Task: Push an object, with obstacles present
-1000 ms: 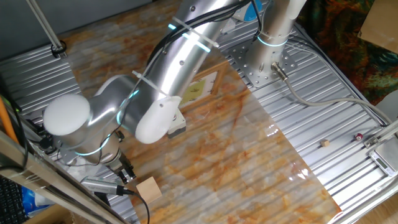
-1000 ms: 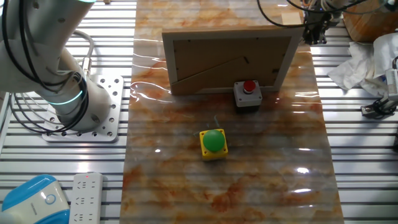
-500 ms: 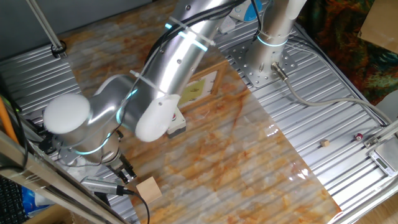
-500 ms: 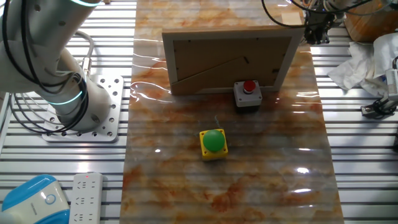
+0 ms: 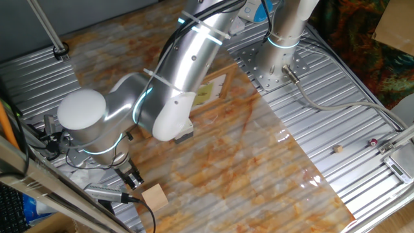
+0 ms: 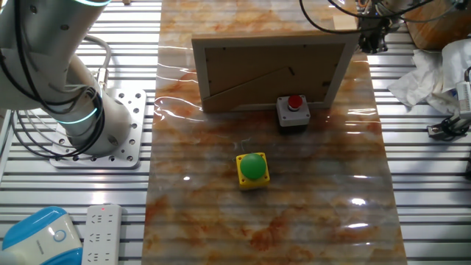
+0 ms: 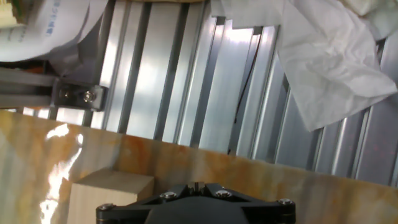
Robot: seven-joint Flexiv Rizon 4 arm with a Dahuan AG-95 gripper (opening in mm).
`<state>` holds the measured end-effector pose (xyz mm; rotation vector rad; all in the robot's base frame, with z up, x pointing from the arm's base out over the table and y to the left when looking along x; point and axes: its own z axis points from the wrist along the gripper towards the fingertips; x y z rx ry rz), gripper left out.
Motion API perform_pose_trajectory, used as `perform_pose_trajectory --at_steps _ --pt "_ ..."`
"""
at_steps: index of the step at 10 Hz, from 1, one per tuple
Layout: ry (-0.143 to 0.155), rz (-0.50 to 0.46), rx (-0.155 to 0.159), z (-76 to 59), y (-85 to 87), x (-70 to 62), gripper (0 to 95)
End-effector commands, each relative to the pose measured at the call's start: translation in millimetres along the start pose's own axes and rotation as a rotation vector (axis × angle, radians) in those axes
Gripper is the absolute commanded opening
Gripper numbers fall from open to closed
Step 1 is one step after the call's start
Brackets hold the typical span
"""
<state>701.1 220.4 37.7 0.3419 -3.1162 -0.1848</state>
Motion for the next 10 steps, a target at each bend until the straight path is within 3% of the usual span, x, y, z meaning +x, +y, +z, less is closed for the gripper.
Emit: perform_pose_trajectory --at_steps 1,6,8,10 --pt "-0.013 0.002 -0.006 -1.9 -0.8 4.1 0.0" --pt "-0.04 -0.083 -0.011 -1.9 -0.8 4.1 0.0" --pt "-0.063 -0.213 0.006 -1.9 -0.8 4.1 0.0" --pt "-0.069 -0.204 -0.006 -1.9 -0.8 4.1 0.0"
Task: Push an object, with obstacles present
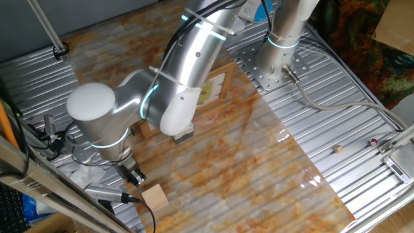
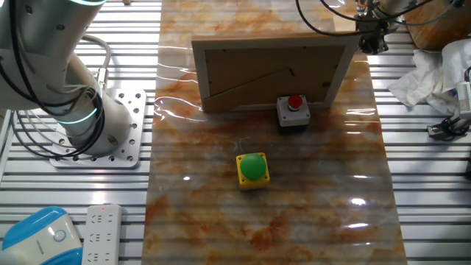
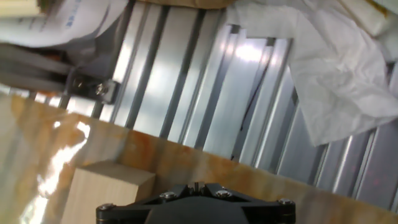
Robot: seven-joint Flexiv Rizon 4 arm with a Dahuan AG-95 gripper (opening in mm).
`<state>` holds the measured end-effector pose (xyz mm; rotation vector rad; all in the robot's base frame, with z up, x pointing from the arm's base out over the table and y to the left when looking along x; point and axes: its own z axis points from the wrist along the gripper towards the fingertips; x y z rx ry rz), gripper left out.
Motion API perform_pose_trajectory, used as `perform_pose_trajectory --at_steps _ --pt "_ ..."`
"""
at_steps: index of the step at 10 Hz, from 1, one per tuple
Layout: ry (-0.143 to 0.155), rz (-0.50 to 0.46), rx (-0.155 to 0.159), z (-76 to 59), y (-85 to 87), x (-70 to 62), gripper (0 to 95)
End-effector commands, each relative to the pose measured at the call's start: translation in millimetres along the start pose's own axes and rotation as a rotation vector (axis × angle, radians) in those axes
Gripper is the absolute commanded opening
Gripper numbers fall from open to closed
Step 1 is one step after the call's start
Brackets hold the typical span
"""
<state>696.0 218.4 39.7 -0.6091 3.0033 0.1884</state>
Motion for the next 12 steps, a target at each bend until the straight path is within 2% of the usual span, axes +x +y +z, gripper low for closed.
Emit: perform_pose_trajectory --at_steps 1,2,3,6,8,12 --pt "-0.013 0.065 -0.024 0.3 -0.4 -1.3 0.0" --pt "-0.008 0.111 -0.022 0.3 -0.4 -1.3 0.0" --pt "-0.01 0.159 -0.032 0.3 -0.4 -1.3 0.0" --pt "-0.016 0.205 -0.039 0.3 -0.4 -1.3 0.0" --pt "0.004 0.255 -0.032 0.3 -0.4 -1.3 0.0" --pt "0.024 0.31 -0.009 0.3 -0.4 -1.3 0.0"
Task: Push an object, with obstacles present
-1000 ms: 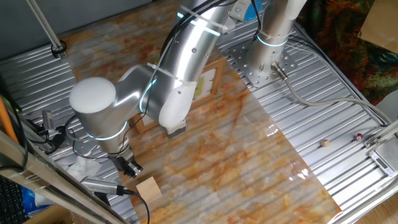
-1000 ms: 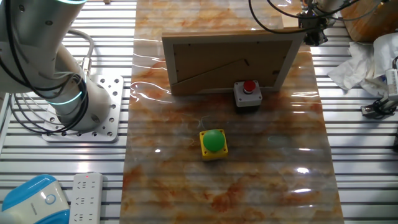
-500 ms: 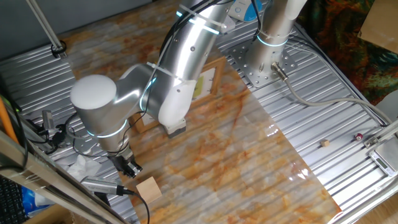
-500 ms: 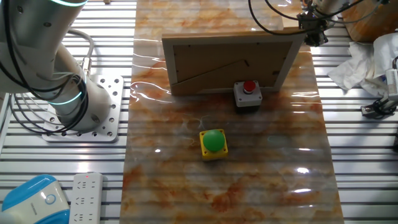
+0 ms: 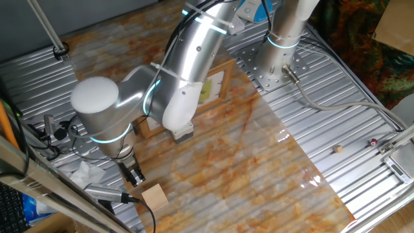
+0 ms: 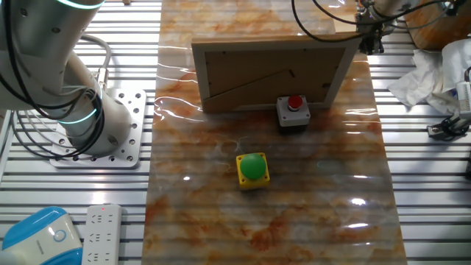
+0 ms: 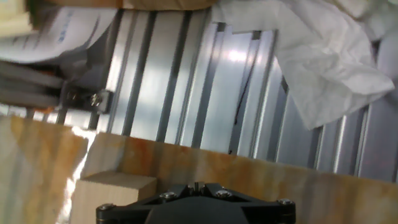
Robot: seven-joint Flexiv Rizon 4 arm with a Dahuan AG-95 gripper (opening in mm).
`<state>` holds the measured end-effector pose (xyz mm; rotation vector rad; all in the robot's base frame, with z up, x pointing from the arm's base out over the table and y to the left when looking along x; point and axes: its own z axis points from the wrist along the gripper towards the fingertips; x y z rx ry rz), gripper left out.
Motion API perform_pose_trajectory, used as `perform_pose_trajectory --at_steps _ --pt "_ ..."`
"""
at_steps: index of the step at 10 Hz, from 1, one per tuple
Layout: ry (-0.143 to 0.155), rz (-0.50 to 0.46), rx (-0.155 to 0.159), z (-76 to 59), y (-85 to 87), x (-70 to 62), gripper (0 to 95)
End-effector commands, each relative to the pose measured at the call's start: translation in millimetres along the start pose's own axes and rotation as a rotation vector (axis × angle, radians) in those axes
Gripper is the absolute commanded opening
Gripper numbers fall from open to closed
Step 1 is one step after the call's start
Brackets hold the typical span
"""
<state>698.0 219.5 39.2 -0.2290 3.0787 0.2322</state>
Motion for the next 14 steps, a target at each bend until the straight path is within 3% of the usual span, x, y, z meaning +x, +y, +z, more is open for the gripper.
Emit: perform_pose_trajectory --at_steps 1,14 --pt "0.018 0.069 0.017 -0.5 -0.8 0.8 0.0" --pt "0.044 0.214 0.035 -0.5 -0.8 0.8 0.0"
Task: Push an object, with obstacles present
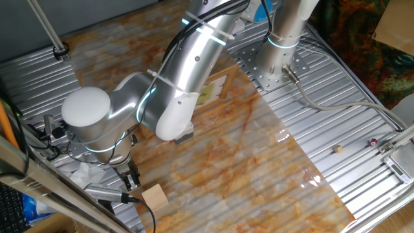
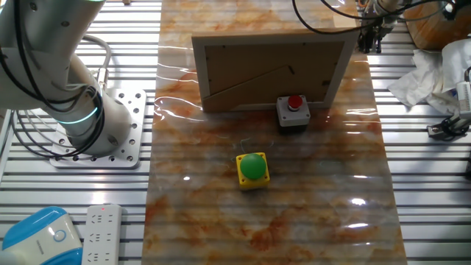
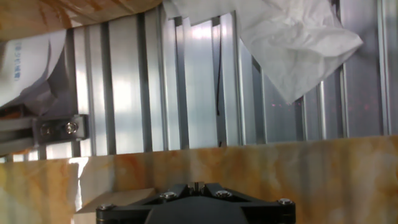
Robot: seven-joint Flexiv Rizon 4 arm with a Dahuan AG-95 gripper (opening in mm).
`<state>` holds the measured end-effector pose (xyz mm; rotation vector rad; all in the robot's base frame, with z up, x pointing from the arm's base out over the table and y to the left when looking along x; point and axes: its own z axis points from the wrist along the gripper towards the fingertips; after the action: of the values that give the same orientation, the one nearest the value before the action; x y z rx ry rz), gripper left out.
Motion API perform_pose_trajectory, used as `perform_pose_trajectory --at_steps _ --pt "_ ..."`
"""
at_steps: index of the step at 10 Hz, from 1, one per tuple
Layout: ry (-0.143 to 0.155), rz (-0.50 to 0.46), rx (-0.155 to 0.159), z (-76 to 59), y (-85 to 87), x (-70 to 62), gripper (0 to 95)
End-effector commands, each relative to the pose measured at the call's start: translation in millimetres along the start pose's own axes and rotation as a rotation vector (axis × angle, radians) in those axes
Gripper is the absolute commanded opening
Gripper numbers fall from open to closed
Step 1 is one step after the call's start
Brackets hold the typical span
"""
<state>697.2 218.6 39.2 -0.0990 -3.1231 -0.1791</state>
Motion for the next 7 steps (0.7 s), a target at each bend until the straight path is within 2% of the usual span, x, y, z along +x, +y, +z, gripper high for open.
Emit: perform_pose_trajectory --at_steps 1,7 --pt "-0.001 0.002 -0.002 -0.4 0.0 -0.1 0.0" --pt "0.001 0.024 -0.002 -0.4 0.0 -0.1 0.0"
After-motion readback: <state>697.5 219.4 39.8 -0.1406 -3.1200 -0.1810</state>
